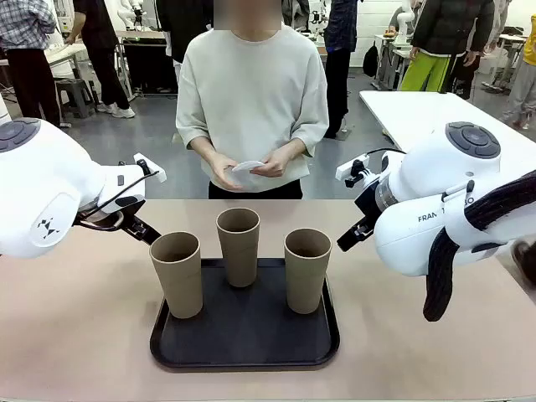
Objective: Place coasters on the table and set cups on them.
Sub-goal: Pick up one Reusable plastic cup and place it on a coaster set by the human.
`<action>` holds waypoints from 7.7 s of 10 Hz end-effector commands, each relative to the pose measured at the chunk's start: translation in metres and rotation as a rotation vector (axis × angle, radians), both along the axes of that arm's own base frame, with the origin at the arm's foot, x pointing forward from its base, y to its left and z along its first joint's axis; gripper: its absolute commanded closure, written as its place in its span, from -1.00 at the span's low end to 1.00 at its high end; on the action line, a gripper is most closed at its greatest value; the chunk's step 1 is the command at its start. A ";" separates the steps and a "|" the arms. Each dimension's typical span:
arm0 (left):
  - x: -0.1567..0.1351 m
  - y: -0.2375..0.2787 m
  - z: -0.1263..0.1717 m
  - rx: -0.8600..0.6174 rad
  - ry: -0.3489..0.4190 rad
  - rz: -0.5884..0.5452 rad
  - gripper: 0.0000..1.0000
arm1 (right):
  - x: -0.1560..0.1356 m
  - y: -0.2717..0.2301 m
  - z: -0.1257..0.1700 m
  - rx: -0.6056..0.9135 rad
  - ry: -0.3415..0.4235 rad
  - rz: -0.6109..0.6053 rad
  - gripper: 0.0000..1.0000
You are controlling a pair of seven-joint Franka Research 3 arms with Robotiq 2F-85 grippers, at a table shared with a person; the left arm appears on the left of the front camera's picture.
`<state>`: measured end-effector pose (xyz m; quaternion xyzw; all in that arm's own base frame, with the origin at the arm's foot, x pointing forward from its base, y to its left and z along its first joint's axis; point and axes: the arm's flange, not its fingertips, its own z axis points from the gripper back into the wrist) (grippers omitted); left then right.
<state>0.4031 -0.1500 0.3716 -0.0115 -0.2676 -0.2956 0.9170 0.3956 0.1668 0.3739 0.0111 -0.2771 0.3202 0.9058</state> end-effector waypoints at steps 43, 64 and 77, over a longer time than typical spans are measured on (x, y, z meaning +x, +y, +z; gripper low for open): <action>-0.091 0.279 0.063 -1.018 0.673 0.210 -1.00 | -0.120 -0.280 0.085 1.269 0.730 -0.153 -1.00; -0.104 0.283 0.083 -1.023 0.619 0.192 -1.00 | -0.126 -0.304 0.067 1.248 0.743 -0.257 -1.00; -0.097 0.254 0.132 -0.562 0.187 0.058 -1.00 | -0.126 -0.304 0.067 1.248 0.743 -0.257 -1.00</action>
